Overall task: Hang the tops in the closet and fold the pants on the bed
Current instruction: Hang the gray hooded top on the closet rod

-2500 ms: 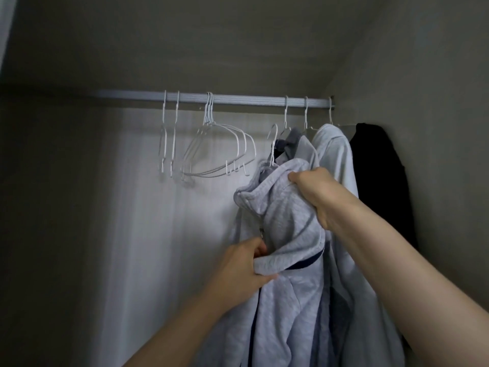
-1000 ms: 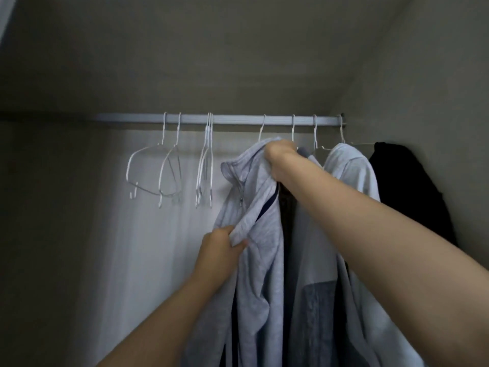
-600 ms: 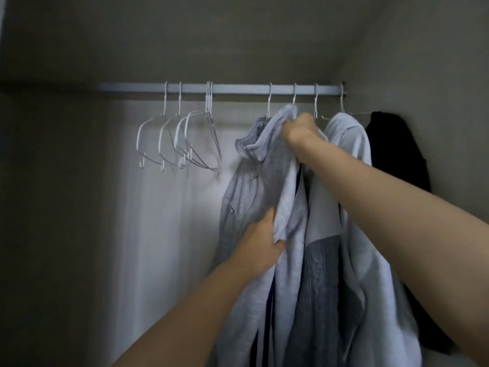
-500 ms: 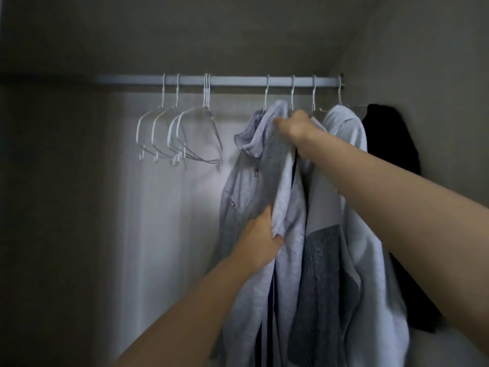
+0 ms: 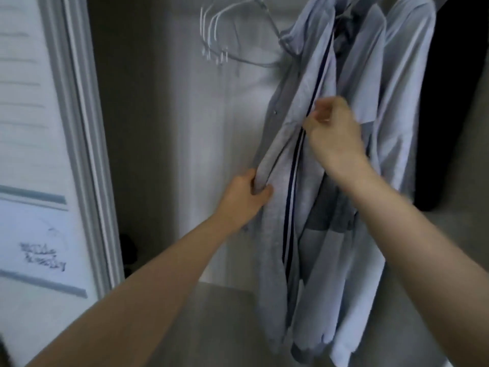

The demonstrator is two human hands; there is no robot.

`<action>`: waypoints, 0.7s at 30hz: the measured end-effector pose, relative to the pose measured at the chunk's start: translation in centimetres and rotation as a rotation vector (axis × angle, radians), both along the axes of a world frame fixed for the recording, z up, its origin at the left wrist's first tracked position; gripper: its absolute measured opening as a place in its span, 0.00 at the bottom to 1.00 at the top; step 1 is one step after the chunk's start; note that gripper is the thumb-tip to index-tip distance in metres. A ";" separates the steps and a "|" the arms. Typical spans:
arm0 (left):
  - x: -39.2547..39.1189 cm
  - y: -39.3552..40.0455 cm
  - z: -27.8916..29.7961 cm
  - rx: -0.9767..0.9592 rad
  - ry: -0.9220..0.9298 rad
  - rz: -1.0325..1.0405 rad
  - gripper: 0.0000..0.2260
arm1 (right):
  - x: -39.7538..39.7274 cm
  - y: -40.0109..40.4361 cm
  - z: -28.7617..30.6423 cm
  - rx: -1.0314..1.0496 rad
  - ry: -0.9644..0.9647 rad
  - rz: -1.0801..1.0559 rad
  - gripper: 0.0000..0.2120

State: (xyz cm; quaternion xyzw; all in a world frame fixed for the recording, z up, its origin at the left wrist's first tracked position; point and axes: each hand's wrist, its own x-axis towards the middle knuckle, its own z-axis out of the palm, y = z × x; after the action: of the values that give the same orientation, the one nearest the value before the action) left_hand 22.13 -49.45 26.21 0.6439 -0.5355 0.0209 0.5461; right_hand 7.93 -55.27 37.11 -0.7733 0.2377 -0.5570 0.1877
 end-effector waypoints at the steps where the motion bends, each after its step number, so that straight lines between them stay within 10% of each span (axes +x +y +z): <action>1: -0.1 1.3 -0.9 0.025 0.036 0.013 0.04 | 0.0 1.0 -2.1 0.022 0.015 0.045 0.14; 8: -2.7 14.8 -9.6 0.140 0.271 0.142 0.15 | 0.8 7.2 -15.0 0.128 0.064 0.347 0.15; 21: -26.5 38.7 -24.4 0.019 0.624 1.306 0.08 | -5.2 25.2 -31.8 0.337 0.584 1.254 0.15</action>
State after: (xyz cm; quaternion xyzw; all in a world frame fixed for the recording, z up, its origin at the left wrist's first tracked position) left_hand -4.33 -10.78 1.81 0.8131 0.1391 0.1537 0.5439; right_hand 2.68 -30.09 5.29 -0.8425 -0.1283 -0.0697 0.5185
